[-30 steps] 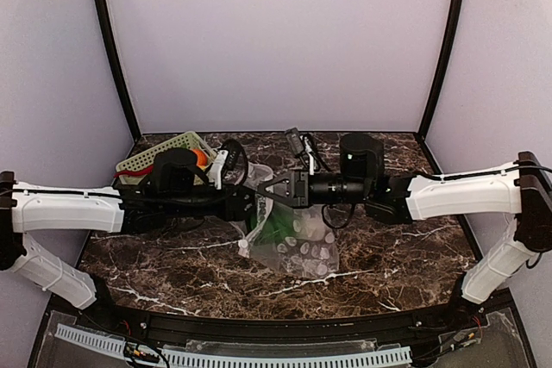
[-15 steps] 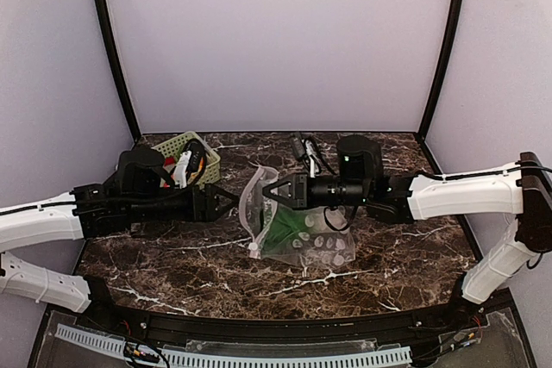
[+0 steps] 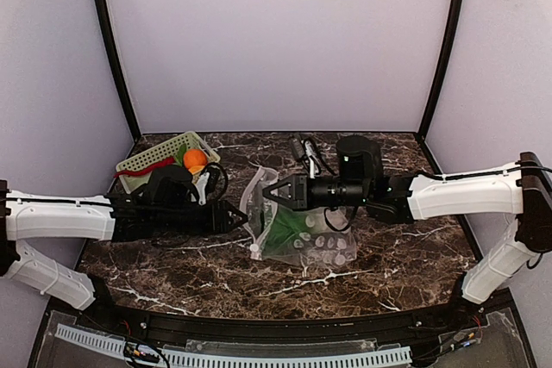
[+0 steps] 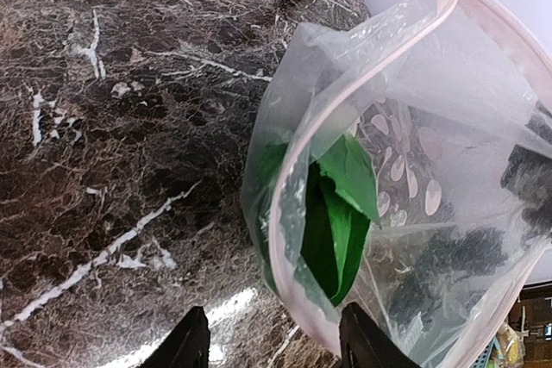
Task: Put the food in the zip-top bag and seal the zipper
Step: Adjust the zipper food storage bag at the center of the board.
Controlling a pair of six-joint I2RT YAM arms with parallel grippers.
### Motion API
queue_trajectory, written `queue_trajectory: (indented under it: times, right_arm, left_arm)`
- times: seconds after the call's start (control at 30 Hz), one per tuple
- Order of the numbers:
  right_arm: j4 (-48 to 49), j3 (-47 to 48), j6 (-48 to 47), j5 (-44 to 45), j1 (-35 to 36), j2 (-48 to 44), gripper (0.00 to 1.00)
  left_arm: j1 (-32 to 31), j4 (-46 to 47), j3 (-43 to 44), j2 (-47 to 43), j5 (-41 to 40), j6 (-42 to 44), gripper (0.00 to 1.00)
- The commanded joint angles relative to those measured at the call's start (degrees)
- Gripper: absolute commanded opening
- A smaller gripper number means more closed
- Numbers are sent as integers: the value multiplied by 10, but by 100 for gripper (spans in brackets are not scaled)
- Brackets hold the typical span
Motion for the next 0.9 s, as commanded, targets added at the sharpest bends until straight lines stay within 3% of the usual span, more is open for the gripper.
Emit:
queue_trajectory:
  times: [0.0,0.17,0.27,0.3,0.37,0.63,0.87]
  right_arm:
    - [5,8,-10,-4,3,-16,0]
    - [-3,7,-16,2,3,-23,0]
    - [-16,7,-19,15,3,-30,0]
    - [-27,9,-20,23,3,-33,0]
    - [-77,22,-33,54,3,-39,0]
    - [-278,120,-126,197,-21,-106,0]
    - [-313,145,-166,257,-22,-172,0]
  left_arm:
    - [8,77,-3,18,27,-18,51]
    - [17,113,4,48,54,-27,45]
    - [22,136,10,62,67,-31,22]
    - [26,137,14,64,75,-31,10]
    - [33,130,34,66,89,-20,2]
    - [42,-16,201,57,132,74,1]
    - [43,-61,273,60,146,103,1]
